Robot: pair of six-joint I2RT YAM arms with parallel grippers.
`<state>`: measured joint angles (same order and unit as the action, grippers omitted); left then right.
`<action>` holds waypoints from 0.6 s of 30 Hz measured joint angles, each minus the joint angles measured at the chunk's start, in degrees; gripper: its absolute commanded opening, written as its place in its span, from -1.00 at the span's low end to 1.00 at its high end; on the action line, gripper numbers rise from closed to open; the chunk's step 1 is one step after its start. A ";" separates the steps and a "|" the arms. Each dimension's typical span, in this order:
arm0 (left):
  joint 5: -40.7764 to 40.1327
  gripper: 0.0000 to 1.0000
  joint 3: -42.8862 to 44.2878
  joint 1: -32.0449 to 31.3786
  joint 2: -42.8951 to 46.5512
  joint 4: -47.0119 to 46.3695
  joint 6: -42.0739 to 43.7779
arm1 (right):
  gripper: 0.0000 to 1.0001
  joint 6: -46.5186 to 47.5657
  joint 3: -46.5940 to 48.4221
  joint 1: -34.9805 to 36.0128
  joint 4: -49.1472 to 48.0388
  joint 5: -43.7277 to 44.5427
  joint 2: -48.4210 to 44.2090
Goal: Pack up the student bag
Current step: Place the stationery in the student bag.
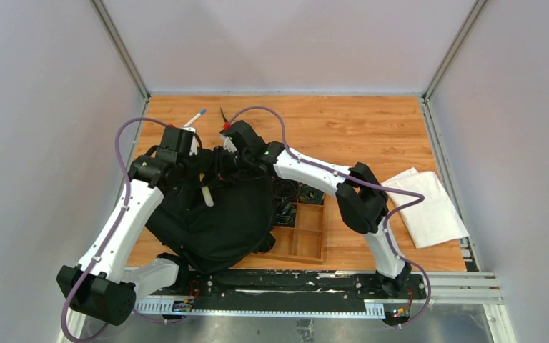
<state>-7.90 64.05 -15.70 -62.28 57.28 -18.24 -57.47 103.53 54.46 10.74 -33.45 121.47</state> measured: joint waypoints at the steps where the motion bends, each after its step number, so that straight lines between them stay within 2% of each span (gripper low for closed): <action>1: 0.17 -1.00 -0.02 0.00 0.11 -0.04 0.00 | -0.93 -1.99 -0.09 -0.24 -1.07 0.46 0.22; 8: 1.31 -1.00 -0.39 0.15 0.24 -0.50 0.07 | -0.93 -10.80 -1.92 -0.98 -5.09 5.14 0.55; 18: 1.88 -1.00 -1.01 0.15 0.94 -2.19 0.04 | -0.94 -14.82 -1.11 -0.11 -5.57 13.90 1.88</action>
<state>-6.02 63.05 -15.55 -61.34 55.09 -18.20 -72.29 102.41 54.35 5.17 -19.55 123.35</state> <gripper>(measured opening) 0.020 0.285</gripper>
